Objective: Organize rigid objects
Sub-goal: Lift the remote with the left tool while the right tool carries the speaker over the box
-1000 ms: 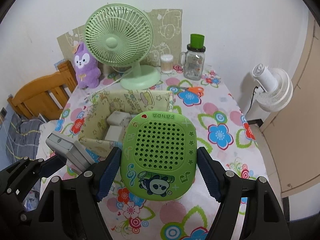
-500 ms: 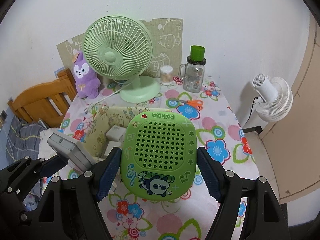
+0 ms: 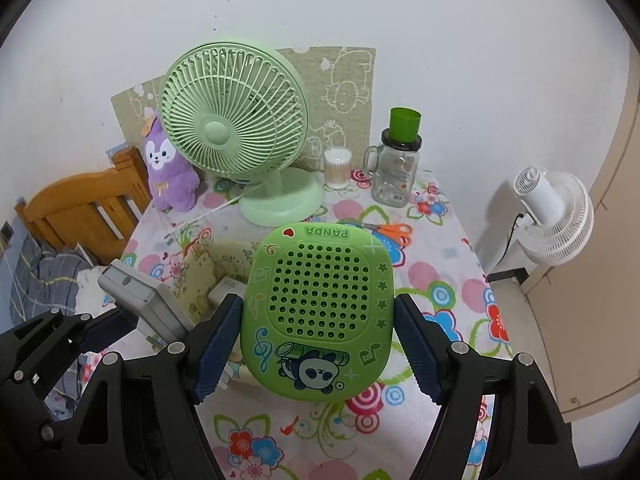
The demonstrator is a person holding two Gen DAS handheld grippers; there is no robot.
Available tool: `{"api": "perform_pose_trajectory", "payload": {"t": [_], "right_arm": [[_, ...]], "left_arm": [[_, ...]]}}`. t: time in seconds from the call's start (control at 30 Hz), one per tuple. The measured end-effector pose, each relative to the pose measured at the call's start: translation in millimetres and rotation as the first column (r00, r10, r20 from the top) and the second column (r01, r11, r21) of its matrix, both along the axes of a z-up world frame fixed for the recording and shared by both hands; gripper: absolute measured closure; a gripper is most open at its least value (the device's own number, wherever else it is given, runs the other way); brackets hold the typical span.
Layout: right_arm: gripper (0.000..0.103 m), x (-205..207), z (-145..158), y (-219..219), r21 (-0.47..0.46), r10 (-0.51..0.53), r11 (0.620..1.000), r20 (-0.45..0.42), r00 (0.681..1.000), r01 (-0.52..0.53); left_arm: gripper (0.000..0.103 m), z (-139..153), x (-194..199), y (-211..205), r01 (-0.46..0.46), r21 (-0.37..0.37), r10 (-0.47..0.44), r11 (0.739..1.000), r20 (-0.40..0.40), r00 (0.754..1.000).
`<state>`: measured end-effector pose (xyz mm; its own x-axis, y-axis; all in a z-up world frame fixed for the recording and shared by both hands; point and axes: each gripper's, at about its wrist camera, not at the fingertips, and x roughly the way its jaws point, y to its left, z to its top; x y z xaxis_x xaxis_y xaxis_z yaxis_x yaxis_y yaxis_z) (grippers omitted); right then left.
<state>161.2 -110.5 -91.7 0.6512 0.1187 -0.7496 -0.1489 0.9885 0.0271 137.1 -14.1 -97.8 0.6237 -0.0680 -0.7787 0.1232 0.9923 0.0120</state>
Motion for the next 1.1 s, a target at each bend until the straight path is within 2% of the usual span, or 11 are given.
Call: {"api": "perform_pose_trajectory", "payload": {"t": [0.6,1.0,1.1], "right_arm": [[0.025,42,-32,2,-0.006,0.014,1.000,-0.071,0.997,-0.015],[0.025,56,-53,6,-0.001,0.027,1.000,-0.114,0.993,-0.027],[0.025,59,-56,5,-0.006,0.020,1.000,-0.117,0.993,-0.021]], "left_arm": [[0.058,-36,48,2,-0.023,0.004,0.024,1.000,-0.088,0.996],[0.058,-70,66,9,-0.029,0.027,0.033,0.999,-0.185,0.982],[0.058,-72,70,5,-0.013,0.038,0.020,0.999,-0.174,0.985]]}}
